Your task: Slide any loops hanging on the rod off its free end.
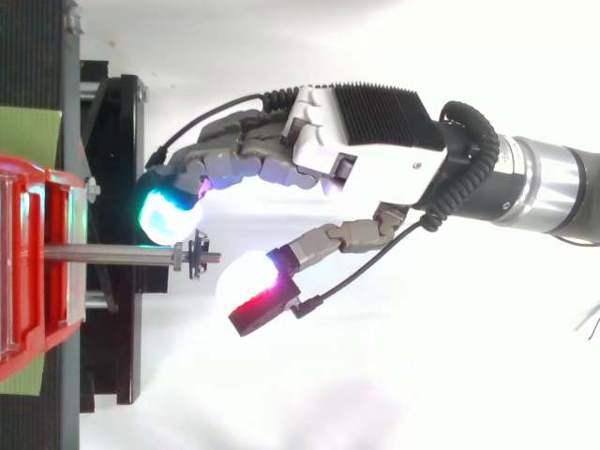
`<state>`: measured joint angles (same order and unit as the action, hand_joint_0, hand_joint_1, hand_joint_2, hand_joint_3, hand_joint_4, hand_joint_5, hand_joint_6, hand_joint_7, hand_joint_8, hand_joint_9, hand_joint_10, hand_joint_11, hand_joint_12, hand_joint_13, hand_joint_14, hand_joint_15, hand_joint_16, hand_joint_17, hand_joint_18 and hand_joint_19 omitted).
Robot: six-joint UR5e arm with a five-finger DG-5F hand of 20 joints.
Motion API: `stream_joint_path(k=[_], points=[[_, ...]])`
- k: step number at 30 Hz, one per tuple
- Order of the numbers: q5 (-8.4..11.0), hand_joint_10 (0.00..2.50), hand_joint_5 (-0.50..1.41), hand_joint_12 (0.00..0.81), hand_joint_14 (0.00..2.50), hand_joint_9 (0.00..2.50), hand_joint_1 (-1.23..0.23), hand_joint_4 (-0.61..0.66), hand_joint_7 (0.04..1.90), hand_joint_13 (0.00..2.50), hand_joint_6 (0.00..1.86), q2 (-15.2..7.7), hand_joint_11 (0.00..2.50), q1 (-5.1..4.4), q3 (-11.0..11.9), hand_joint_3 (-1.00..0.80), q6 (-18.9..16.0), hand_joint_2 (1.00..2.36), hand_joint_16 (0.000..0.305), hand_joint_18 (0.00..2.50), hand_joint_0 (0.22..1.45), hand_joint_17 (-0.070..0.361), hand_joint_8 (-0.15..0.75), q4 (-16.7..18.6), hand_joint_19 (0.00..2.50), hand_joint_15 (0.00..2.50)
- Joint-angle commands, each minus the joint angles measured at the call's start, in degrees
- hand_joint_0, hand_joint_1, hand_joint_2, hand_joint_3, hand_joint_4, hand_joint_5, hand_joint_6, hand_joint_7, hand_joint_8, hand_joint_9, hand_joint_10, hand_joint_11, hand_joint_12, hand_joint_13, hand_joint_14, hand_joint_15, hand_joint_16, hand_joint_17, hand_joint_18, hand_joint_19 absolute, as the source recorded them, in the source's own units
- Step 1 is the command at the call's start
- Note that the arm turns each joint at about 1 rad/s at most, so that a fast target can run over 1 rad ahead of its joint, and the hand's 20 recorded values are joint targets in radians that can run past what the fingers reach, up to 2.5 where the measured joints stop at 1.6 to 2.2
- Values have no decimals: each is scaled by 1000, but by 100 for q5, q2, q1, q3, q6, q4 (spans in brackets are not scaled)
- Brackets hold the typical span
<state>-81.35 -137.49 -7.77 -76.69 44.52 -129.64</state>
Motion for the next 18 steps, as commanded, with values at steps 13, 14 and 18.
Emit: stream_joint_path(k=[13,14,18], points=[[-126,11,-150,266,1,670,-534,193,1220,665,502,3,340,39,137,-411,-14,1009,33,582,567,75,258,-184,244,70],[-126,11,-149,264,3,669,-538,187,1233,664,502,3,338,39,137,-409,-14,1009,33,583,568,74,260,-184,251,68],[-126,13,-146,266,2,671,-542,179,1268,663,501,3,345,30,154,-405,-14,1009,33,585,570,74,261,-184,243,65]])
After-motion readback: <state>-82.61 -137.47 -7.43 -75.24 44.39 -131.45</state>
